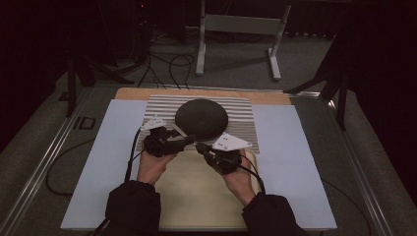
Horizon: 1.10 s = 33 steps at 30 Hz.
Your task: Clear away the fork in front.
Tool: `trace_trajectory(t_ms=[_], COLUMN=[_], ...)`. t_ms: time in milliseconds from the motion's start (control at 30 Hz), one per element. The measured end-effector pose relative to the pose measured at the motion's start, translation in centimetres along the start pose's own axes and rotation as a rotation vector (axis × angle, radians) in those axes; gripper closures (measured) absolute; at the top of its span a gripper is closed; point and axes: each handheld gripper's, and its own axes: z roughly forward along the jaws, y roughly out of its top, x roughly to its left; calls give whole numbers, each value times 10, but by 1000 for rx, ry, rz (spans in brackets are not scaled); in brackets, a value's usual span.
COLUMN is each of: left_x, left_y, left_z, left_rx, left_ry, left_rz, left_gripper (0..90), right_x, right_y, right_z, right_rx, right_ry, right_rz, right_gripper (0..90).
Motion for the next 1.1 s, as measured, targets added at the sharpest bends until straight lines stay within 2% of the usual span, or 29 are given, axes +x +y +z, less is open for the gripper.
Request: trace_trajectory(t_ms=[33,133,167,200,300,333,367,400,433,500,567,633,700,733,833,900,1000,1067,1100], left_x=[0,0,1,1,8,8,8,5,7,5,5,5,5,5,4,3,3,3,3], left_y=[0,-1,-1,-1,-1,-1,-1,0,-1,0,0,1,1,1,2,3,4,4,4], left_z=[0,1,1,1,0,0,0,0,0,-2,-4,-6,-8,-8,-12,-14,-18,-20,-22], left_rx=[-3,-8,-14,-14,-41,-45,-45,-35,-35,-28,-23,-16,-14,-14,-9,-11,-5,-4,-5], left_ry=[-16,-38,-67,-67,-192,-212,-212,-180,-212,-163,-159,-130,-122,-122,-102,-92,-83,-84,-82], left_rz=[-10,-23,-40,-40,-125,-137,-137,-109,-127,-99,-93,-79,-68,-68,-48,-43,-31,-28,-25], left_gripper=[475,551,551,602,784,832,864,858,868,871,871,871,871,871,871,871,871,871,871], right_x=[2,3,3,3,4,4,4,4,4,3,3,2,0,0,-1,-3,-4,-5,-6], right_y=[0,0,0,0,-1,-1,-1,-3,-3,-3,-3,-3,-2,-2,-3,-4,-4,-5,-6], right_z=[1,1,1,1,3,3,3,6,7,8,7,5,4,4,4,4,3,2,0], right_rx=[4,6,7,7,11,18,18,24,30,35,37,34,36,36,56,72,79,81,85], right_ry=[-3,-2,-3,-3,-8,-10,-10,-17,-13,-7,-9,-14,-8,-8,-4,4,-23,-28,-48], right_rz=[-8,-10,-16,-16,-19,-26,-26,-31,-26,-27,-27,-18,-16,-16,-25,-8,4,2,8], right_gripper=[858,859,859,859,858,858,858,898,881,820,769,705,627,627,530,466,325,291,224])
